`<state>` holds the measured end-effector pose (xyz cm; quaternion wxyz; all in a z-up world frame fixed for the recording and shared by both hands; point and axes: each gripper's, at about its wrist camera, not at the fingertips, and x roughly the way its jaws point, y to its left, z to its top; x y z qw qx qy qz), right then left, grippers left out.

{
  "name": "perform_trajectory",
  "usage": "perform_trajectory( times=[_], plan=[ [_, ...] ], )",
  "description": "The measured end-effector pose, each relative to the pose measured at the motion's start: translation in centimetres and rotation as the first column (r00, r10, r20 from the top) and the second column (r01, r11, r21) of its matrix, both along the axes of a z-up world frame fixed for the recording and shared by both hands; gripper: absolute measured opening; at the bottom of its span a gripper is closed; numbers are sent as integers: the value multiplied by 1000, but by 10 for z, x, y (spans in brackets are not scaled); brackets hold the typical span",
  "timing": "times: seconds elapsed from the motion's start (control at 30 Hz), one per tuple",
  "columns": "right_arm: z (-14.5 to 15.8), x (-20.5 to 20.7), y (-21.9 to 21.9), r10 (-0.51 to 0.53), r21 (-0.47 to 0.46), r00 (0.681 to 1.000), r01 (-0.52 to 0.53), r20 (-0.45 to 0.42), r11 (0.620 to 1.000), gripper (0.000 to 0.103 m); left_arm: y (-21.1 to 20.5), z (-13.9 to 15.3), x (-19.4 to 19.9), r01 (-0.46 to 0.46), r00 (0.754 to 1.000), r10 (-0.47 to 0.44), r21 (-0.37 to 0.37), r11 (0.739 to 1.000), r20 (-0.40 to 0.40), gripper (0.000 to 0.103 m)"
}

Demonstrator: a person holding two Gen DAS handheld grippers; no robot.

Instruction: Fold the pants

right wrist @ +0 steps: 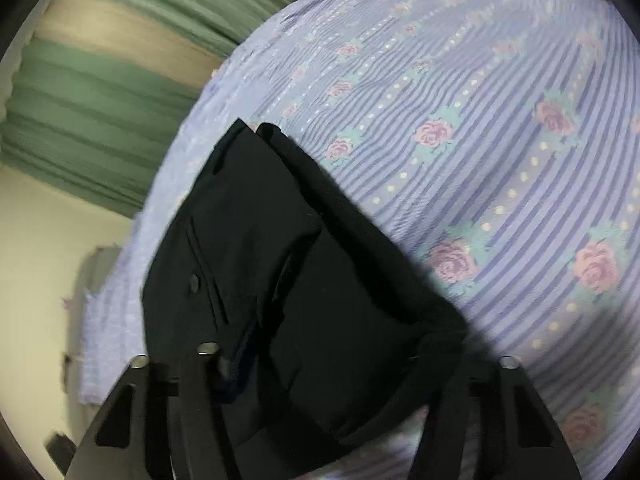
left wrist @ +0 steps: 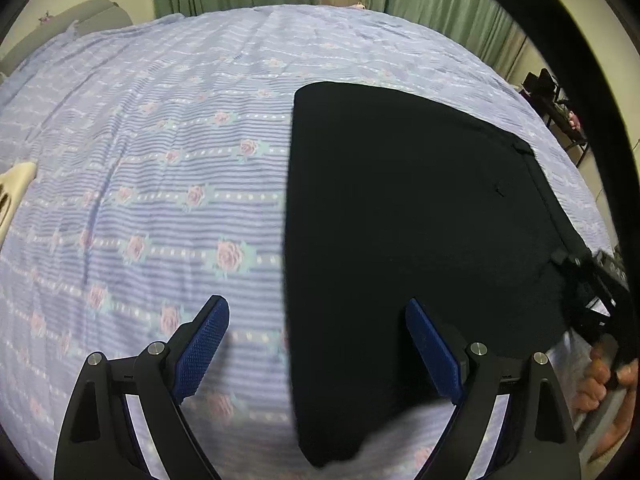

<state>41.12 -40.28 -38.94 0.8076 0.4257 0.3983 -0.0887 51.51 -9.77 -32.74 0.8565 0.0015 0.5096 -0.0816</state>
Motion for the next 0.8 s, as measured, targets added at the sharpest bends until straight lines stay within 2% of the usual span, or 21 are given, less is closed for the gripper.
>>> perform_trajectory(
  times=[0.1, 0.23, 0.33, 0.43, 0.63, 0.8],
  plan=[
    [15, 6, 10, 60, -114, 997, -65, -46, 991, 35, 11, -4, 14, -9, 1000, 8, -51, 999, -18, 91],
    [30, 14, 24, 106, -250, 991, -122, -79, 961, 33, 26, -12, 44, -36, 998, 27, -151, 988, -61, 91],
    [32, 18, 31, 125, -303, 987, -149, -98, 941, 33, 20, -21, 66, 19, 995, -40, -230, 973, -88, 90],
    [32, 17, 26, 131, -299, 986, -156, -103, 942, 33, 10, -28, 79, 57, 991, -86, -257, 965, -101, 89],
    [28, 18, 23, 129, -295, 986, -154, -104, 943, 33, -3, -28, 100, 85, 990, -113, -287, 954, -84, 89],
    [26, 17, 24, 126, -285, 986, -151, -105, 946, 33, -16, -34, 116, 99, 984, -141, -327, 940, -108, 87]
  ],
)
